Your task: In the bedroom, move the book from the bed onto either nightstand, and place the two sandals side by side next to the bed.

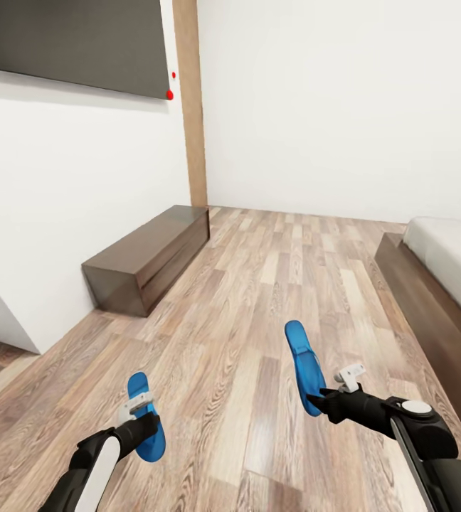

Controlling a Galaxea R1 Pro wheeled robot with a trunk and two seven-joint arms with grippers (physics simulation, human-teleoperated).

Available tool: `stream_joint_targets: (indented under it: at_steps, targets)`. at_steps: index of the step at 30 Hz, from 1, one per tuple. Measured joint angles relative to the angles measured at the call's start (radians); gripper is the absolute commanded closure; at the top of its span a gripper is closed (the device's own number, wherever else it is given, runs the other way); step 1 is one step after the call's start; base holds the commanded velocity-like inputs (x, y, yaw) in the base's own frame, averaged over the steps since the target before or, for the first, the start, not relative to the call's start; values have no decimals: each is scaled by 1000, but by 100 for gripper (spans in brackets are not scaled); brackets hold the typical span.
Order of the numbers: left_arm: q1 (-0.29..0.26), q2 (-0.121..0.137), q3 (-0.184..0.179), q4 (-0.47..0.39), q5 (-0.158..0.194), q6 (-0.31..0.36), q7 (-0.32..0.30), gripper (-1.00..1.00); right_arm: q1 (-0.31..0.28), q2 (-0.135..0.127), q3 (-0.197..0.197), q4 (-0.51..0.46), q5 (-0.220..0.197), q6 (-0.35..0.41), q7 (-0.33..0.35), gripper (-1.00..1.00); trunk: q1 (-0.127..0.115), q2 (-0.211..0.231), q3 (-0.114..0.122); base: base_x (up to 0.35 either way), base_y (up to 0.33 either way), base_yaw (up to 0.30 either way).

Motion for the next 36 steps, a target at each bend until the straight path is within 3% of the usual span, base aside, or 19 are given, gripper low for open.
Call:
stream_joint_targets:
  at_steps: [9,14,19,22,27,33,36]
  targets:
    - [-11,-17,-10,26,-5,-5,0,100,48,-16,-6,0,7,-5,0,100,0,0,0,-118,257,-265]
    - [-15,-39,-15,31,-7,-43,-1,100,56,-33,-10,0,6,-6,-1,100,0,0,0,-28,52,-265]
    - [-15,-49,-50,18,-2,-58,-1,100,83,-46,-77,0,10,-33,0,100,0,0,0,-4,8,-265]
    - [-15,-51,-77,16,1,-60,-1,100,141,-52,-111,0,12,-107,1,100,0,0,0,-1,3,-265]
    - [-15,-54,-91,17,2,-60,-2,100,185,-57,-146,0,10,-168,4,100,0,0,0,-1,1,-265]
    - [-15,-66,-95,20,2,-60,-2,100,197,-58,-157,0,13,-184,5,100,0,0,0,0,0,-265]
    - [-15,-75,-96,17,3,-61,-2,100,201,-57,-158,0,59,-187,6,100,0,0,0,0,0,-265]
